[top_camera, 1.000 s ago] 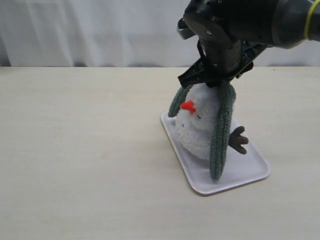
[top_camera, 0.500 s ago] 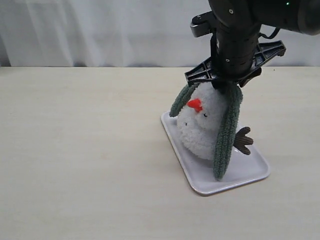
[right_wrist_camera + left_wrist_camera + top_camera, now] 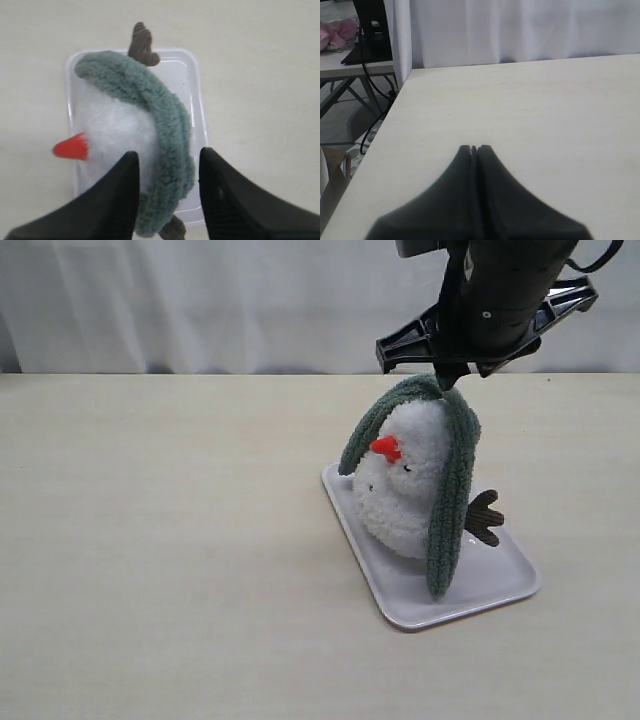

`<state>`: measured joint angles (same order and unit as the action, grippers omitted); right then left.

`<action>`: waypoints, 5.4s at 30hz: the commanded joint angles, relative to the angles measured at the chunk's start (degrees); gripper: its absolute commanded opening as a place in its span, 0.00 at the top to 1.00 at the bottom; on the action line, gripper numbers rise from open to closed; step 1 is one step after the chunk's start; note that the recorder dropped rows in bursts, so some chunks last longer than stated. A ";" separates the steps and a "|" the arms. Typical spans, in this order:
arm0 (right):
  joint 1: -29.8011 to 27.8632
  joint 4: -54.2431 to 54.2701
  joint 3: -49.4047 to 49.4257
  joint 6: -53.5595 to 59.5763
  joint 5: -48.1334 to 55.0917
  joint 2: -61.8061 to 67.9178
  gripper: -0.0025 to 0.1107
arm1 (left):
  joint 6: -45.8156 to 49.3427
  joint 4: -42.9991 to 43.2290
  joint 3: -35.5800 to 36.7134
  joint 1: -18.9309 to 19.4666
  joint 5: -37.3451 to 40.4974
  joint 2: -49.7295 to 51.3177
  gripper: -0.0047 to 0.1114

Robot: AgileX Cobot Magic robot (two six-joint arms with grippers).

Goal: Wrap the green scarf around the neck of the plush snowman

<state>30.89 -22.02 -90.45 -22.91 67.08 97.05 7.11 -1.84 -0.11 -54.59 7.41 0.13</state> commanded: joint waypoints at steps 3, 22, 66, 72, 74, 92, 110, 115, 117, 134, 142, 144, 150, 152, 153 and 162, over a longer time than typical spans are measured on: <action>-0.18 4.40 2.72 4.50 -1.80 -0.64 0.68 | -0.01 -0.76 0.11 -0.13 -1.80 -0.13 0.96; -0.18 -10.81 10.21 -3.89 -11.94 0.75 0.94 | -0.01 -0.76 0.11 -0.13 -1.80 -0.13 0.96; -0.18 -16.85 9.86 -13.56 -5.82 3.76 0.75 | -0.01 -0.76 0.11 -0.13 -1.80 -0.13 0.96; -0.18 -10.93 9.86 -8.97 -5.31 0.20 0.68 | -0.01 -0.76 0.11 -0.13 -1.80 -0.13 0.96; -0.18 -8.49 9.86 -6.57 -5.07 -1.05 0.68 | -0.01 -0.76 0.11 -0.13 -1.80 -0.13 0.96; -5.20 9.02 27.14 0.78 -11.81 -17.45 0.68 | -0.01 -0.76 0.11 -0.13 -1.80 -0.13 0.96; -7.02 22.71 52.59 6.60 -49.35 -18.38 0.68 | -0.01 -0.76 0.11 -0.13 -1.80 -0.13 0.96; -7.02 23.29 54.82 6.11 -56.92 -15.33 0.65 | -0.01 -0.76 0.11 -0.13 -1.80 -0.13 0.96; -7.02 24.17 54.82 5.98 -57.99 -13.83 0.59 | -0.01 -0.76 0.11 -0.13 -1.80 -0.13 0.96; -6.75 24.17 54.82 5.70 -67.69 -5.17 0.88 | -0.01 -0.76 0.11 -0.13 -1.80 -0.13 0.96; -2.68 27.41 53.21 5.56 -68.13 -9.02 0.94 | -0.01 -0.76 0.11 -0.13 -1.80 -0.13 0.96; -1.87 27.41 52.46 5.56 -68.13 -10.67 0.94 | -0.01 -0.76 0.11 -0.13 -1.80 -0.13 0.96; -1.38 30.38 52.41 5.26 -67.91 -10.59 0.94 | -0.01 -0.76 0.11 -0.13 -1.80 -0.13 0.96; -1.38 31.67 52.82 5.12 -68.30 -8.33 0.94 | -0.01 -0.76 0.11 -0.13 -1.80 -0.13 0.96; -1.38 32.17 52.91 5.12 -68.57 -7.37 0.94 | -0.01 -0.76 0.11 -0.13 -1.80 -0.13 0.96; -1.38 35.07 52.91 4.08 -74.94 -4.19 0.94 | -0.01 -0.76 0.11 -0.13 -1.80 -0.13 0.96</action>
<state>29.42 12.77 -37.71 -18.30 -5.50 92.60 7.11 -1.84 -0.11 -54.59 7.41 0.13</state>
